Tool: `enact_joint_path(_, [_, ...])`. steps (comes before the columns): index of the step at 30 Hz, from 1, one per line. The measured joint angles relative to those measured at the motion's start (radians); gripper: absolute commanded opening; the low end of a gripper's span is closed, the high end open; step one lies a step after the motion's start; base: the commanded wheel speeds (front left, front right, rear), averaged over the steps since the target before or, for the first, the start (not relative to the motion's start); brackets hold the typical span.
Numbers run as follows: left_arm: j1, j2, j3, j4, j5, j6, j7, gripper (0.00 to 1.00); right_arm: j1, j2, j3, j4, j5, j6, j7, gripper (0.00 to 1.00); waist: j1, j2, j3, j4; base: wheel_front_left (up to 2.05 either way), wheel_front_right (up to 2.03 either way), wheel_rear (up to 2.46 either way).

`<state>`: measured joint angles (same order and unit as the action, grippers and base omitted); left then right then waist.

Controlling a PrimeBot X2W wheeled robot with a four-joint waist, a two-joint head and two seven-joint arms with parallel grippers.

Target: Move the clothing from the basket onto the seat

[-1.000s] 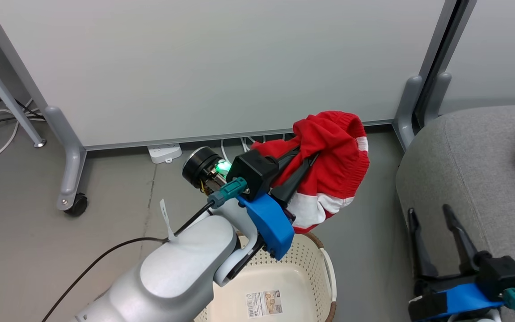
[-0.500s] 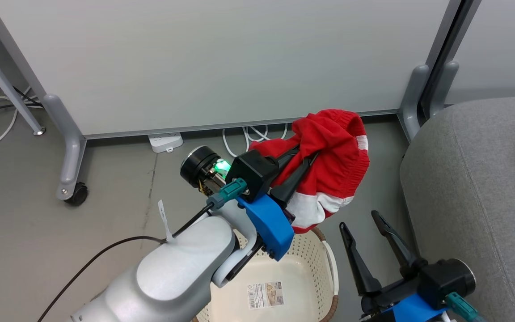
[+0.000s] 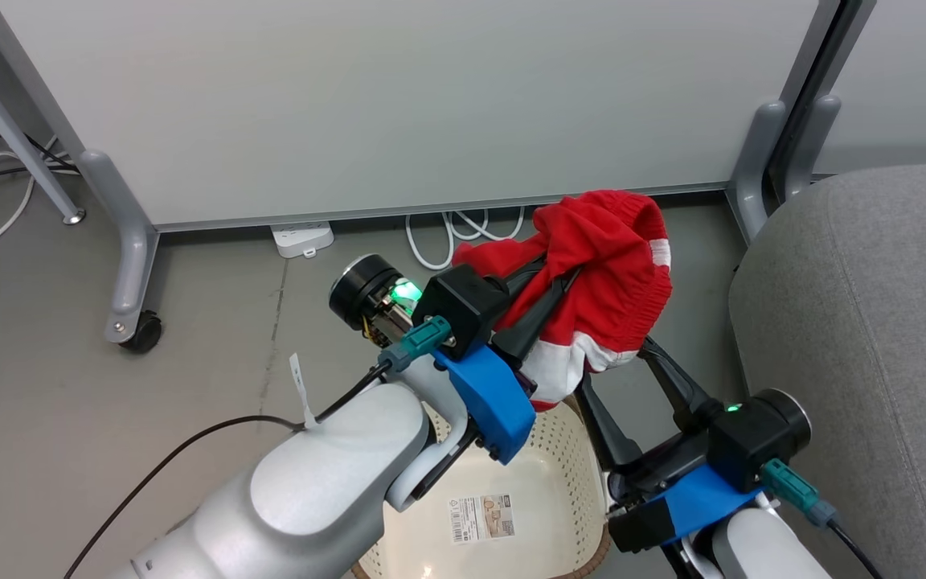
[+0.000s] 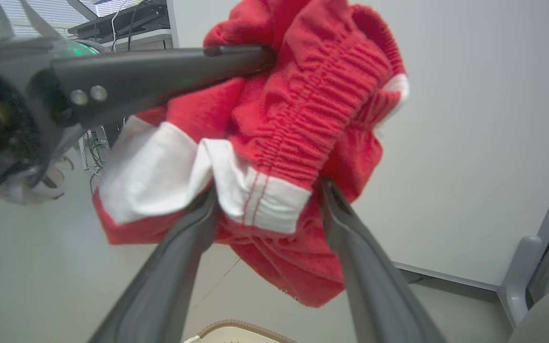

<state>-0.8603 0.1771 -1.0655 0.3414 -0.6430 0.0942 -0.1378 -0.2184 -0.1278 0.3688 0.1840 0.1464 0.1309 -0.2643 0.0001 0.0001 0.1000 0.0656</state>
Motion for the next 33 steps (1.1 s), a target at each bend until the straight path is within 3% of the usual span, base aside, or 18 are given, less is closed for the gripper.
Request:
enact_joint_path(19, [-0.015,-0.008,-0.006,0.022,-0.007,-0.003,-0.015,0.0,-0.076,0.005,0.053,0.008,0.022,0.0,0.0,1.0,0.0,0.0,0.01,0.002,0.0,0.0,0.0])
enact_joint_path(29, [-0.024,-0.012,-0.009,0.025,-0.008,-0.003,-0.021,0.0,-0.165,0.004,0.105,0.078,0.002,0.0,0.0,1.0,0.0,0.0,0.026,-0.001,0.0,0.0,0.0])
enact_joint_path(30, [-0.024,-0.012,-0.009,0.025,-0.008,-0.003,-0.022,0.0,-0.172,0.006,0.105,0.086,0.002,0.0,0.0,0.89,0.0,0.0,0.028,-0.001,0.0,0.0,0.0])
enact_joint_path(31, [-0.024,-0.014,-0.01,0.026,-0.008,-0.003,-0.022,0.0,-0.176,0.008,0.105,0.095,0.002,0.0,0.0,0.29,0.0,0.0,0.03,-0.001,0.0,0.0,0.0])
enact_joint_path(32, [-0.025,-0.014,-0.01,0.026,-0.009,-0.003,-0.022,0.0,-0.178,0.011,0.104,0.102,0.002,0.0,0.0,0.0,0.0,0.0,0.031,-0.001,0.0,0.0,0.0])
enact_joint_path(33, [-0.025,-0.015,-0.011,0.027,-0.01,-0.003,-0.023,0.0,-0.182,0.013,0.105,0.111,0.004,0.0,0.0,0.0,0.0,0.0,0.032,-0.001,0.0,0.0,0.0])
